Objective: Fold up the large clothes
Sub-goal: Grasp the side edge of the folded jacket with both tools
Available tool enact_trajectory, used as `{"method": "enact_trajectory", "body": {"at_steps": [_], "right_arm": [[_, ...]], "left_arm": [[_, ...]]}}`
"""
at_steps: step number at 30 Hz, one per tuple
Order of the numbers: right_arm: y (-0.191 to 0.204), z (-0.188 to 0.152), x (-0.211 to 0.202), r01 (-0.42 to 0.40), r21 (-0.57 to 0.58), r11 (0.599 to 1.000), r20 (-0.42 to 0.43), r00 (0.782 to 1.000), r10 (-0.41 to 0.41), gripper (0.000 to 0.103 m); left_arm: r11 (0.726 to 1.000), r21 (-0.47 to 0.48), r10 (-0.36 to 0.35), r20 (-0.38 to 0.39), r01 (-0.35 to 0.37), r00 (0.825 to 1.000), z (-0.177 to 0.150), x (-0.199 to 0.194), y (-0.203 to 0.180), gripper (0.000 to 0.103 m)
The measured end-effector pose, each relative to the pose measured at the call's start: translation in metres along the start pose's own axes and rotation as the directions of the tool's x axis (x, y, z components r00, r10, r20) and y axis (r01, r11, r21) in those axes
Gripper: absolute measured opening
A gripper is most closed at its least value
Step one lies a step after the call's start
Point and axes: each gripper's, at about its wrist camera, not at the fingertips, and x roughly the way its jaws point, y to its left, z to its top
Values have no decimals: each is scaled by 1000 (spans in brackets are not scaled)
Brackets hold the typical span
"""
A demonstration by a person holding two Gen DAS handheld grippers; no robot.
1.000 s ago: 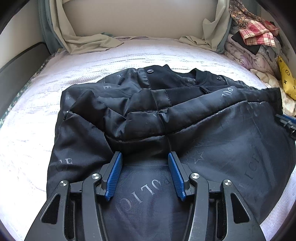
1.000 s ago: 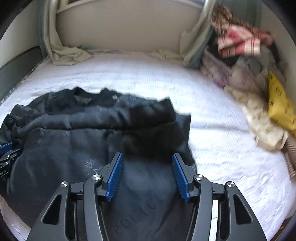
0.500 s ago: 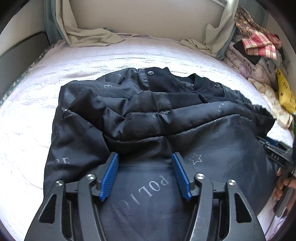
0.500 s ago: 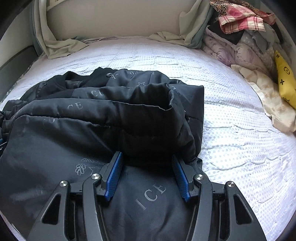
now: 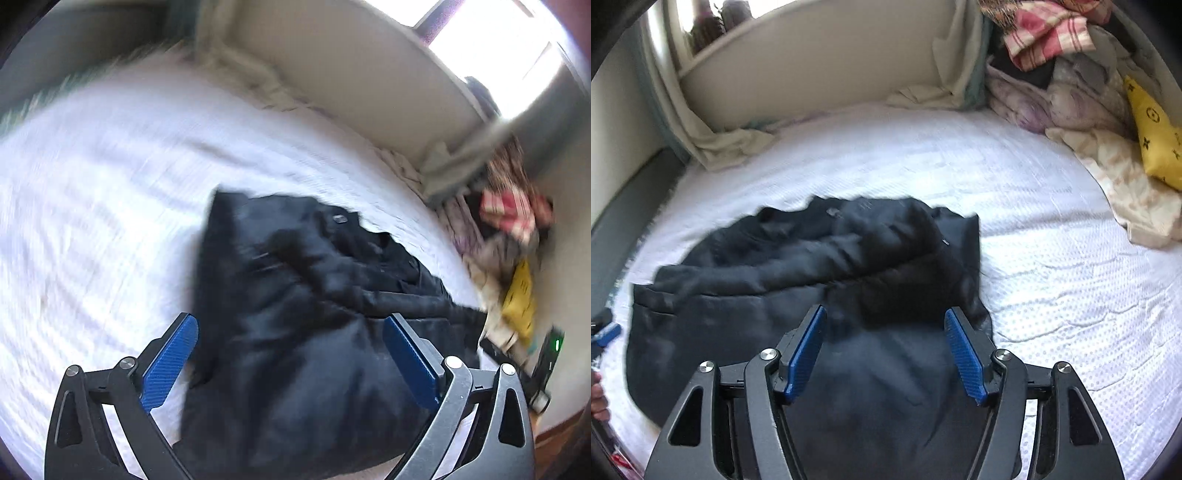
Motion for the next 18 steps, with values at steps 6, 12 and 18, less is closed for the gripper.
{"method": "enact_trajectory", "body": {"at_steps": [6, 12, 18], "right_arm": [[23, -2, -19, -102, -43, 994, -11, 995, 101, 65], [42, -7, -20, -141, -85, 986, -32, 990, 139, 65], [44, -11, -18, -148, -98, 984, -44, 989, 145, 65]], "left_arm": [[976, -217, -80, -211, 33, 974, -21, 44, 46, 102], [983, -176, -90, -224, 51, 970, -32, 70, 32, 101], [984, -152, -125, -233, 91, 964, -32, 79, 18, 50]]}}
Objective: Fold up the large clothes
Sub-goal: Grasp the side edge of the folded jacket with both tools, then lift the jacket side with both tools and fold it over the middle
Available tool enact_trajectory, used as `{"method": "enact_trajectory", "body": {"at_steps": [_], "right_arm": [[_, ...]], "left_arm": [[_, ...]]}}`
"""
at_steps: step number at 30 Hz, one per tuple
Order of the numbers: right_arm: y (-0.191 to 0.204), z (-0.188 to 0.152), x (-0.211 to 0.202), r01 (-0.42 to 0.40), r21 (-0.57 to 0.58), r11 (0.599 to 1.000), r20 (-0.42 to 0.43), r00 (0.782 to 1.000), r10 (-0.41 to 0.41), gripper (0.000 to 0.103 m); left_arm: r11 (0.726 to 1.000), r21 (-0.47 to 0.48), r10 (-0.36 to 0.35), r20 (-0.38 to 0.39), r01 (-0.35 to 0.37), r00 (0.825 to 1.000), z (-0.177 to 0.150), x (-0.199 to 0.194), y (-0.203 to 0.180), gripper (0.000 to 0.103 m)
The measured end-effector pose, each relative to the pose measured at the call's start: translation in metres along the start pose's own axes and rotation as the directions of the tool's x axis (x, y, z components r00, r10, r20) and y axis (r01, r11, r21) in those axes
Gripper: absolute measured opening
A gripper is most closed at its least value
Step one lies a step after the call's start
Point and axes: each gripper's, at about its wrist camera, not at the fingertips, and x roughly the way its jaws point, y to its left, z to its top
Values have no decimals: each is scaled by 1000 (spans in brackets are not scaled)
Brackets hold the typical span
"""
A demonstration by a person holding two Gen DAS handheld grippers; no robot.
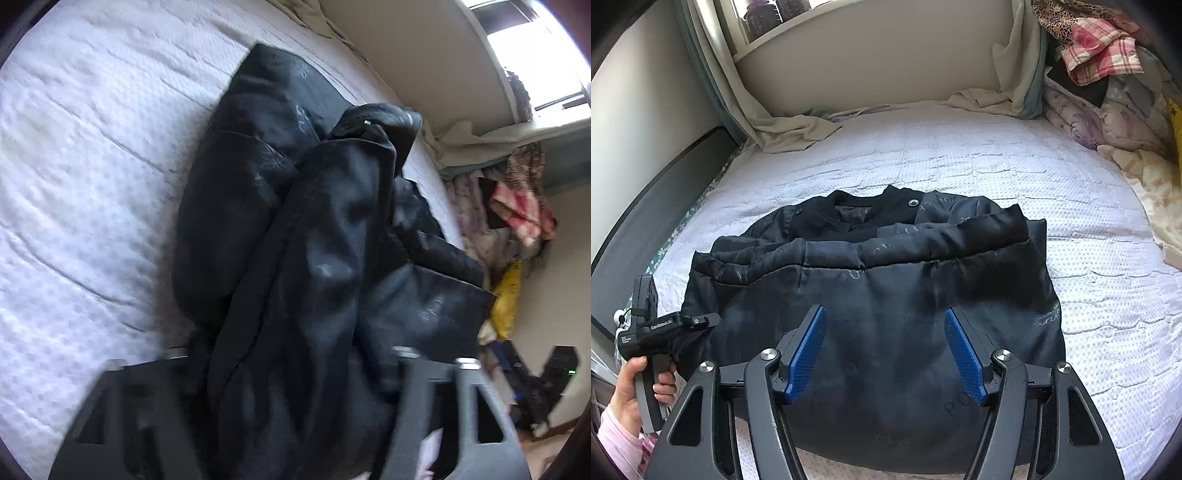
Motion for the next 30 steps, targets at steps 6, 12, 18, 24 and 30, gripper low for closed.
{"method": "enact_trajectory", "body": {"at_steps": [6, 12, 18, 24, 30], "right_arm": [[3, -2, 7, -8, -26, 1000, -19, 1000, 7, 46], [16, -6, 34, -19, -94, 995, -43, 999, 15, 16], [6, -15, 79, 28, -99, 995, -101, 994, -38, 9], [-15, -17, 107, -21, -17, 1000, -132, 991, 19, 4], [-32, -19, 117, -52, 60, 997, -139, 989, 60, 0]], "left_arm": [[998, -13, -56, 13, 56, 998, 2, -13, 0, 31], [996, -13, -85, 33, 86, 996, -1, -28, 4, 28], [983, 16, -186, 63, 185, 981, -4, -60, 0, 24], [947, 136, -303, 76, 291, 950, -13, -91, -49, 23], [924, 231, -325, 56, 305, 944, -21, -100, -119, 22]]}}
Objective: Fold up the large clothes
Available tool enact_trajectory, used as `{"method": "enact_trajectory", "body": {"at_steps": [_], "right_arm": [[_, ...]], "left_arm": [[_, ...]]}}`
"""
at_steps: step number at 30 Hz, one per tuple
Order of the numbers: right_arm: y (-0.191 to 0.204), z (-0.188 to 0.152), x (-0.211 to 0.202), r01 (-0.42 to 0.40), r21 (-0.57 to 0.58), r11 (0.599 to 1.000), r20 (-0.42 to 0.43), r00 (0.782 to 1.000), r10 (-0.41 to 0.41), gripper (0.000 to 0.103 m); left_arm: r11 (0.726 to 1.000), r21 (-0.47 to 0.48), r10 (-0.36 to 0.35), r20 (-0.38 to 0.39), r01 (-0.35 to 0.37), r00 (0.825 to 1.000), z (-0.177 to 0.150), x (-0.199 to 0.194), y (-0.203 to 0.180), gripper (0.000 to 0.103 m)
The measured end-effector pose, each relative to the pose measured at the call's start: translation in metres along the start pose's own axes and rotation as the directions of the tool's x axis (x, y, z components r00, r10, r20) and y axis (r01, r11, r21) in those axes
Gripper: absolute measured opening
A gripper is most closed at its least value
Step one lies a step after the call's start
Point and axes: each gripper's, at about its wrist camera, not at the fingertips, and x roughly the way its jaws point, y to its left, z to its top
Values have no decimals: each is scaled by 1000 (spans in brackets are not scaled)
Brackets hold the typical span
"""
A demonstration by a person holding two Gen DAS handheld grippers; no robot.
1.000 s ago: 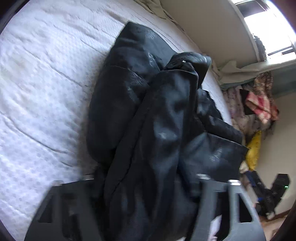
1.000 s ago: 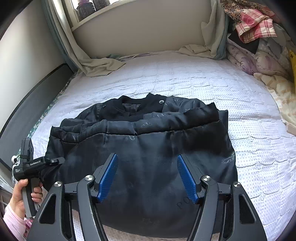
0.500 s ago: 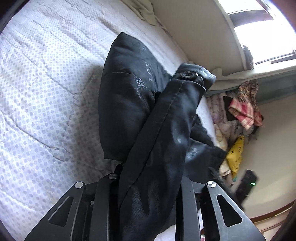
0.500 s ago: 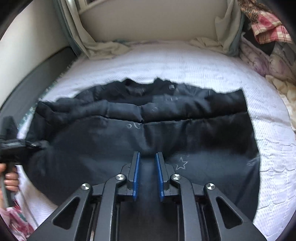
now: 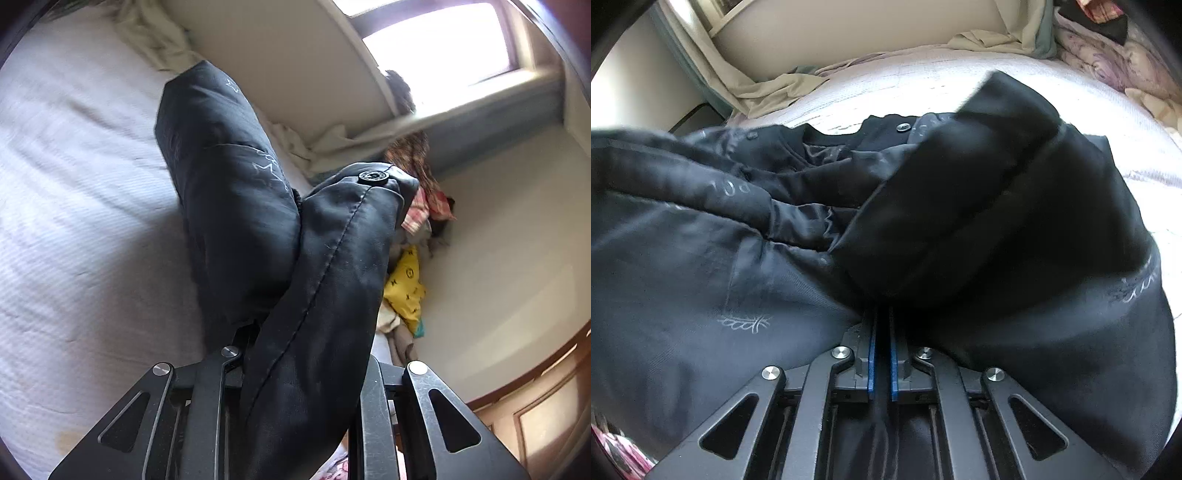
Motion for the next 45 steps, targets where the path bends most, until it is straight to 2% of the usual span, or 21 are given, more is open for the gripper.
{"method": "enact_trajectory", "body": {"at_steps": [5, 9, 13, 15, 20, 22, 25, 30, 33, 34, 35, 36, 37, 38, 39, 42, 45], "right_arm": [[-4, -1, 2, -9, 22, 1000, 7, 1000, 9, 0], [-16, 0, 3, -69, 81, 994, -1, 998, 69, 0], [-35, 1, 4, -166, 162, 973, -9, 986, 169, 0], [-49, 1, 2, -226, 215, 950, -12, 972, 234, 0], [-79, 2, -18, -272, 322, 907, -30, 954, 297, 0], [-94, 0, -33, -242, 362, 900, -41, 961, 274, 0], [-122, -7, -64, -207, 450, 869, -37, 968, 250, 0], [-166, -24, -139, -180, 533, 827, 85, 984, 160, 2], [-197, -32, -174, -263, 589, 764, 207, 963, 172, 17], [-207, -33, -181, -307, 598, 740, 250, 949, 191, 30], [-215, -34, -186, -366, 601, 711, 294, 928, 229, 49], [-219, -34, -186, -437, 595, 674, 324, 899, 296, 59], [-221, -32, -183, -491, 584, 646, 333, 871, 361, 65], [-212, -30, -177, -515, 574, 637, 334, 857, 392, 65], [-208, -28, -175, -516, 563, 646, 324, 857, 402, 65], [-189, -10, -162, -471, 523, 710, 262, 882, 392, 66], [-186, 1, -146, -468, 504, 726, 214, 882, 420, 66]], "left_arm": [[993, 116, 39, -40, -34, 998, 1, 31, -69, 22], [987, 159, 56, -97, -40, 994, -2, 75, -110, 22], [983, 177, 78, -152, -51, 985, -9, 123, -135, 22], [979, 194, 99, -163, -67, 982, -18, 140, -142, 22], [966, 240, 136, -146, -99, 980, -26, 156, -164, 22], [962, 250, 152, -149, -111, 977, -32, 166, -171, 22], [954, 267, 185, -159, -138, 970, -45, 183, -177, 22], [931, 317, 250, -194, -180, 949, -75, 229, -183, 22], [907, 365, 296, -203, -208, 933, -97, 255, -183, 22], [896, 387, 310, -196, -217, 930, -104, 259, -184, 22], [879, 419, 326, -184, -227, 927, -111, 263, -186, 22], [865, 444, 339, -173, -234, 925, -116, 264, -189, 23], [855, 460, 347, -165, -239, 923, -118, 265, -190, 23], [846, 474, 354, -158, -244, 922, -120, 266, -192, 23], [836, 488, 362, -150, -249, 920, -121, 267, -194, 23], [817, 516, 376, -138, -258, 916, -120, 272, -199, 24], [800, 540, 386, -129, -262, 913, -123, 274, -200, 27]]}}
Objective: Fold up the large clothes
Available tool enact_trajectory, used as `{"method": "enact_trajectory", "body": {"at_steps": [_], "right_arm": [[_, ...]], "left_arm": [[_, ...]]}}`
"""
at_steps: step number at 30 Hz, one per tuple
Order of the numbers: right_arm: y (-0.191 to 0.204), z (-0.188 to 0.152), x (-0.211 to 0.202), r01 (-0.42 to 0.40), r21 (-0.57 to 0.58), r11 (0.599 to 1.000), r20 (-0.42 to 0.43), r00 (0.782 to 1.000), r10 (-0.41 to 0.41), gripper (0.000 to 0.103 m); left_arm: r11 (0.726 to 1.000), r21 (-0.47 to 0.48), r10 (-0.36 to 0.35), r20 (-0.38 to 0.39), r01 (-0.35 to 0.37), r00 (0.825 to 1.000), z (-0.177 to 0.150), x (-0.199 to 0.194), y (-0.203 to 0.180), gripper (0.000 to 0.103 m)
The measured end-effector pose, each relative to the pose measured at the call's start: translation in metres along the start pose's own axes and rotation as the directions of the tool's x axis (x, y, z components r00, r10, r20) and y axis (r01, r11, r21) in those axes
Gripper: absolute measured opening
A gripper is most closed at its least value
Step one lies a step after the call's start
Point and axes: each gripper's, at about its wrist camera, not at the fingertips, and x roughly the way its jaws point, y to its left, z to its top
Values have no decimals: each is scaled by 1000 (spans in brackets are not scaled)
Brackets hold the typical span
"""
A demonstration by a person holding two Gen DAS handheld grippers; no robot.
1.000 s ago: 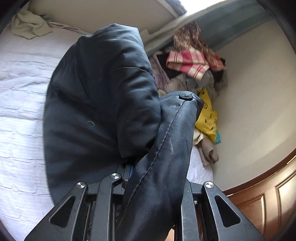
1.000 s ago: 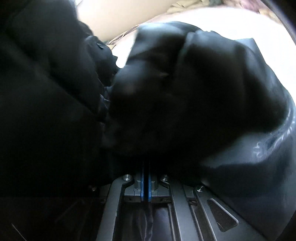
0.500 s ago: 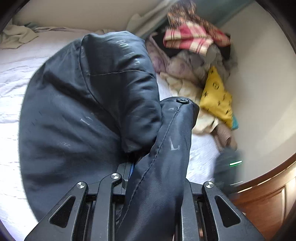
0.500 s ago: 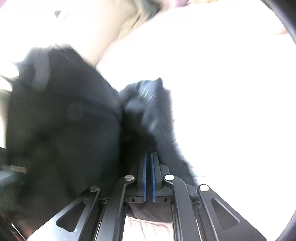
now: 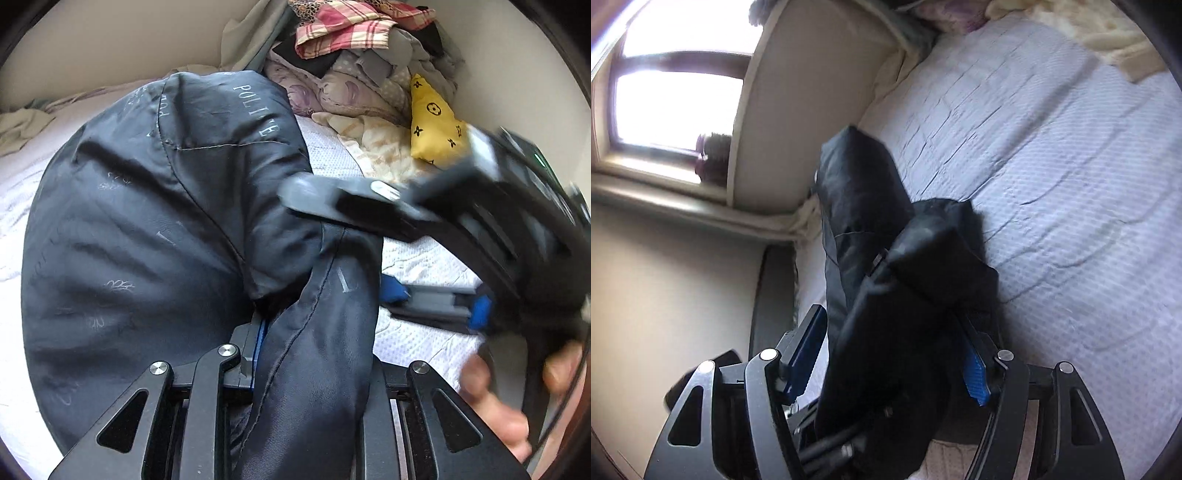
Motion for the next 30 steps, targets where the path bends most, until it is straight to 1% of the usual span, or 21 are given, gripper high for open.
{"method": "enact_trajectory", "body": {"at_steps": [1, 2, 4, 6, 7, 8, 9, 11, 14, 17, 19, 20, 21, 22, 23, 24, 25, 26, 27, 29, 30], "right_arm": [[8, 7, 14, 2, -1, 1000, -9, 1000, -2, 66], [8, 11, 20, 4, -1, 1000, -23, 1000, -4, 66], [4, 15, 29, 3, 0, 1000, -50, 999, -3, 67], [8, 15, 29, 16, -15, 1000, -73, 997, -17, 67], [10, 12, 31, 31, -32, 999, -83, 996, -34, 64], [11, 12, 34, 48, -43, 998, -87, 995, -52, 53], [11, 11, 39, 82, -60, 995, -93, 992, -87, 47], [4, 15, 45, 79, -64, 995, -105, 991, -85, 36], [3, 14, 46, 88, -92, 992, -112, 989, -98, 28], [5, 13, 42, 88, -112, 990, -106, 989, -100, 25], [6, 14, 32, 101, -131, 986, -93, 989, -114, 24], [5, 16, 32, 108, -135, 985, -89, 989, -121, 23], [3, 15, 31, 115, -135, 984, -83, 989, -126, 23], [2, 15, 26, 117, -135, 984, -79, 989, -129, 23], [0, 14, 22, 128, -140, 982, -71, 988, -139, 22], [-1, 14, 20, 137, -144, 980, -64, 987, -148, 22], [-2, 14, 18, 161, -154, 975, -49, 984, -170, 22], [-1, 14, 16, 175, -159, 972, -40, 982, -184, 22], [-4, 15, 13, 185, -158, 970, -33, 981, -193, 22], [-12, 14, 8, 187, -144, 972, -29, 981, -193, 22], [-16, 14, 7, 189, -140, 972, -29, 981, -194, 22]], "left_arm": [[1000, 15, 7, -1, -7, 1000, 0, 3, -4, 28], [999, 32, 13, -2, -13, 1000, 0, 4, -6, 30], [997, 72, 26, -6, -25, 1000, -1, 6, -12, 33], [994, 104, 39, -7, -38, 999, -1, 8, -16, 38], [993, 112, 50, -5, -49, 999, -2, 8, -18, 38], [991, 117, 60, -6, -59, 998, -2, 9, -18, 40], [991, 121, 66, -15, -64, 998, -2, 10, -18, 43], [991, 126, 53, -34, -48, 998, -3, 6, -16, 46], [989, 147, 30, -49, -22, 998, -6, -9, -14, 48], [978, 205, 28, -18, -24, 999, -10, -38, -12, 55], [975, 222, 12, 20, -16, 1000, -16, -64, -6, 57], [975, 221, 7, 37, -15, 999, -18, -72, -2, 60], [976, 215, 8, 69, -22, 998, -22, -85, 5, 62], [977, 207, 21, 95, -40, 995, -25, -92, 11, 62], [978, 198, 43, 116, -65, 992, -29, -97, 16, 62], [978, 177, 89, 148, -115, 985, -32, -101, 24, 60], [979, 161, 100, 156, -125, 983, -35, -101, 31, 59], [982, 144, 103, 152, -125, 983, -38, -100, 39, 58], [986, 111, 107, 128, -121, 986, -39, -93, 48, 58], [990, 90, 104, 87, -112, 991, -39, -80, 54, 53], [991, 87, 94, 73, -100, 993, -42, -74, 55, 53]]}}
